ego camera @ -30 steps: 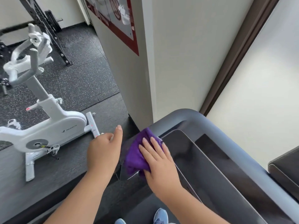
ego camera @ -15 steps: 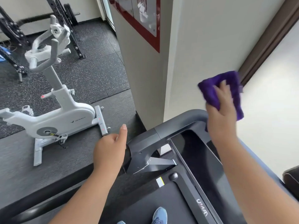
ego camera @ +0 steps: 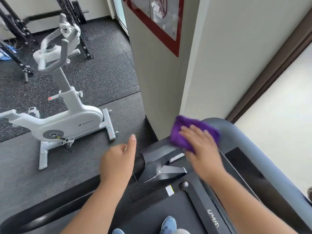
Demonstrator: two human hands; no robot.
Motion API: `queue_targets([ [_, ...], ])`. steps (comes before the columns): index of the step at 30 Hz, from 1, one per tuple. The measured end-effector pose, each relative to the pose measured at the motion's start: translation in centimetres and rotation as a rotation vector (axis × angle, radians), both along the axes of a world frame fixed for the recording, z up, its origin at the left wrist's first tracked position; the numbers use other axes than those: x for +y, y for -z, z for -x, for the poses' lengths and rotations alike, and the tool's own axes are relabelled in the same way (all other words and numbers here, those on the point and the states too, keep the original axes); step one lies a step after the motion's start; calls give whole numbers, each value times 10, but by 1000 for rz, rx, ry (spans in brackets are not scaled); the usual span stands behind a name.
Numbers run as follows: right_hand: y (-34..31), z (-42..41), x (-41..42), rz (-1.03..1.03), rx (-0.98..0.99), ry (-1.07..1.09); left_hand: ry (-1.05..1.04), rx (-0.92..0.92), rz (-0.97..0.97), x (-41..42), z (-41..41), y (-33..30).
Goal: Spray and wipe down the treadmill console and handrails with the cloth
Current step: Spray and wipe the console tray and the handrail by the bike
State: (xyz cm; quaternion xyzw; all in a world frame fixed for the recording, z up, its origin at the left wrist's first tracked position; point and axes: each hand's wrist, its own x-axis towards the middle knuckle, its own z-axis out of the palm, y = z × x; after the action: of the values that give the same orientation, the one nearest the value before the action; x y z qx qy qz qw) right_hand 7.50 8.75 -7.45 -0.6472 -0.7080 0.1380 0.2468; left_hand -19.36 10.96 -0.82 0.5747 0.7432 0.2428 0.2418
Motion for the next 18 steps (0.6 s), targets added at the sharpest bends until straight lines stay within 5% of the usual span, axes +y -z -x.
queue_targets([
  [5, -21, -53, 28, 42, 81, 469, -6, 8, -14, -12, 9, 6],
  [7, -15, 6, 23, 46, 45, 398, -37, -12, 10, -17, 11, 10],
  [12, 9, 140, -17, 0, 0, -215, -8, -2, 27, -12, 6, 6],
  [15, 7, 122, -11, -18, -14, -251, -30, 30, 3, -14, 19, 2],
  [18, 4, 68, 8, -43, 22, -4, -53, 61, 3, -20, 34, 1],
])
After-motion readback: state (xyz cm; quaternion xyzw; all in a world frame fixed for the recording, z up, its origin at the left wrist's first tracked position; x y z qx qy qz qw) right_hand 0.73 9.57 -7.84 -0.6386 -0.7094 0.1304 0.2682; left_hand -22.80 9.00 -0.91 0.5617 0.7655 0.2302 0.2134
